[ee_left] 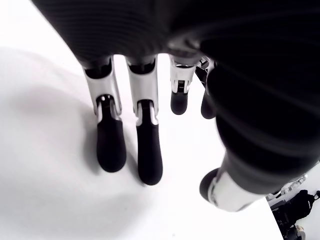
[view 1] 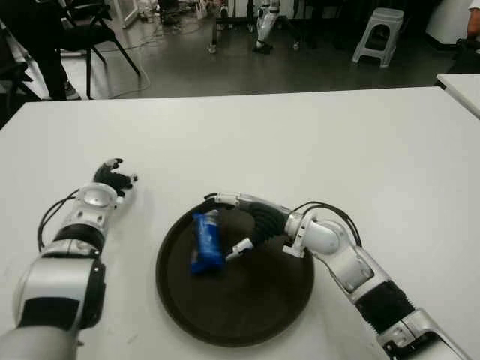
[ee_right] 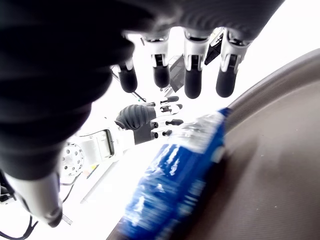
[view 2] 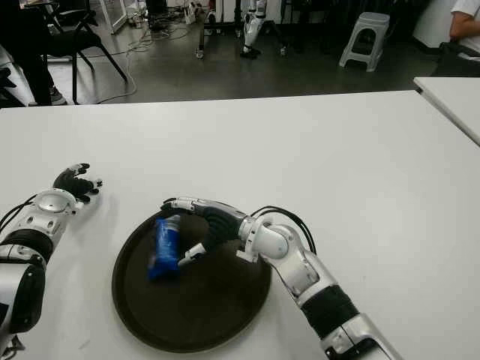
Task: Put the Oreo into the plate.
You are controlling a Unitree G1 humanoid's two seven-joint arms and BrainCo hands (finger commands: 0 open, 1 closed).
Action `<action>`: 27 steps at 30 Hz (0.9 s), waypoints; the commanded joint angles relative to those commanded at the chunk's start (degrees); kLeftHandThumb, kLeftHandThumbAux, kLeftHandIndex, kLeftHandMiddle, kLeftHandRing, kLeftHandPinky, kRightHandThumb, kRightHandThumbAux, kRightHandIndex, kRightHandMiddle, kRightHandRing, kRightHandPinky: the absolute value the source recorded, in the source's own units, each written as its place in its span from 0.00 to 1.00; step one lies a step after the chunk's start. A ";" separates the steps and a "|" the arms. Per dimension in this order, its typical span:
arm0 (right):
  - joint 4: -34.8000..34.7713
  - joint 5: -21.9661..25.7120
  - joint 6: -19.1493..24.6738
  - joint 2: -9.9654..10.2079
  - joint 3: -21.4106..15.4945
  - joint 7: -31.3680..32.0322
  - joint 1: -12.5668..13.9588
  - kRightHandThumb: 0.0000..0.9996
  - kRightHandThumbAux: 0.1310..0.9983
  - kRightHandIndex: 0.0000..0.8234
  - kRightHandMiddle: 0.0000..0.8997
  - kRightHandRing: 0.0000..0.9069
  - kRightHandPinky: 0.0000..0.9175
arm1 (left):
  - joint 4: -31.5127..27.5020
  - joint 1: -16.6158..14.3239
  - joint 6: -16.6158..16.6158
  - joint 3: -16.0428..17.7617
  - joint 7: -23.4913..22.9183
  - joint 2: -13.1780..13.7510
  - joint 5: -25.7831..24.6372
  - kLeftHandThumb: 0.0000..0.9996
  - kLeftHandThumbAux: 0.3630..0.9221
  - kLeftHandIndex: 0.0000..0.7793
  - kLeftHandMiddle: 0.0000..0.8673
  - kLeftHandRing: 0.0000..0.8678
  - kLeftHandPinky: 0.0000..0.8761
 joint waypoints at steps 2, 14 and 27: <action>0.17 -0.12 -0.28 -0.10 0.12 0.04 -0.10 0.00 0.60 0.01 0.01 0.02 0.02 | 0.04 -0.04 0.15 -0.02 -0.02 0.01 0.03 0.17 0.80 0.08 0.09 0.13 0.14; 8.12 2.38 -10.47 2.56 -0.97 -4.08 -0.27 0.00 0.43 0.00 0.00 0.00 0.00 | 0.03 -0.02 0.01 -0.64 -0.06 0.14 0.61 0.13 0.80 0.07 0.09 0.13 0.12; 10.41 1.18 -13.44 2.82 -1.33 -6.80 -0.35 0.00 0.41 0.00 0.00 0.00 0.00 | 0.03 0.08 -0.10 -0.78 0.13 0.15 0.56 0.14 0.77 0.07 0.10 0.12 0.11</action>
